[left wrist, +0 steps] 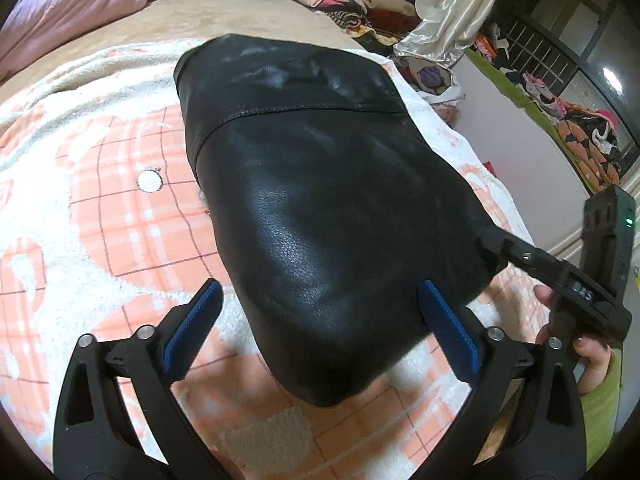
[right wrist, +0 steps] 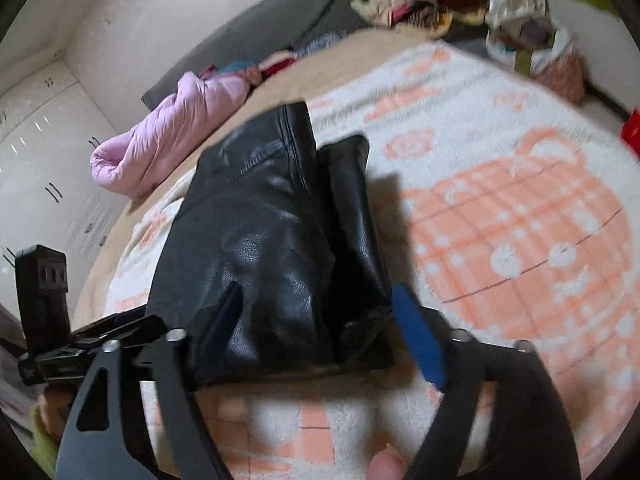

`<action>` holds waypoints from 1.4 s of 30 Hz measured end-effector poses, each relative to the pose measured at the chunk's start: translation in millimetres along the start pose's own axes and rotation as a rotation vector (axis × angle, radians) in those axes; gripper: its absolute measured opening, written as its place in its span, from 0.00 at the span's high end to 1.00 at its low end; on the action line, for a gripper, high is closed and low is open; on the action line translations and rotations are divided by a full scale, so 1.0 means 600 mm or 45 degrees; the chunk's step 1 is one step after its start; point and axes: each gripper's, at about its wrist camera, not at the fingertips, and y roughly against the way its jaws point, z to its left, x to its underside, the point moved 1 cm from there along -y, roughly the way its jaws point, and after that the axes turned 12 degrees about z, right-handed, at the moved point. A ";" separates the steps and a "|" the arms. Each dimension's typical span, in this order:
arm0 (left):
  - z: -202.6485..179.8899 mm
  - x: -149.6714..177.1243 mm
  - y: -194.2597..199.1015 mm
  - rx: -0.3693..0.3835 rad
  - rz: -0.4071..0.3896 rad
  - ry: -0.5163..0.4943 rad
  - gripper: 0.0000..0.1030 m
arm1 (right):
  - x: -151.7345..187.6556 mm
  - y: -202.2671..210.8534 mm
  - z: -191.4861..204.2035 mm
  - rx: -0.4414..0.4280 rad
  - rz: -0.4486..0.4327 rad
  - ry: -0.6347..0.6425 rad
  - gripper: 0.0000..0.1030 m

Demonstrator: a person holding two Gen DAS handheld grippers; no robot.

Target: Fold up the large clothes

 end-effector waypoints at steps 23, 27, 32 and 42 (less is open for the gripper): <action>-0.025 0.103 0.100 -0.014 -0.140 -0.066 0.09 | 0.137 0.124 0.112 0.151 -0.280 0.211 0.04; -0.022 0.113 0.107 0.002 -0.140 -0.058 0.09 | 0.148 0.125 0.120 0.165 -0.267 0.231 0.04; -0.018 0.133 0.110 -0.004 -0.142 -0.049 0.09 | 0.168 0.125 0.127 0.186 -0.250 0.250 0.04; -0.007 0.191 0.105 -0.050 -0.189 -0.002 0.09 | 0.222 0.121 0.139 0.261 -0.276 0.312 0.04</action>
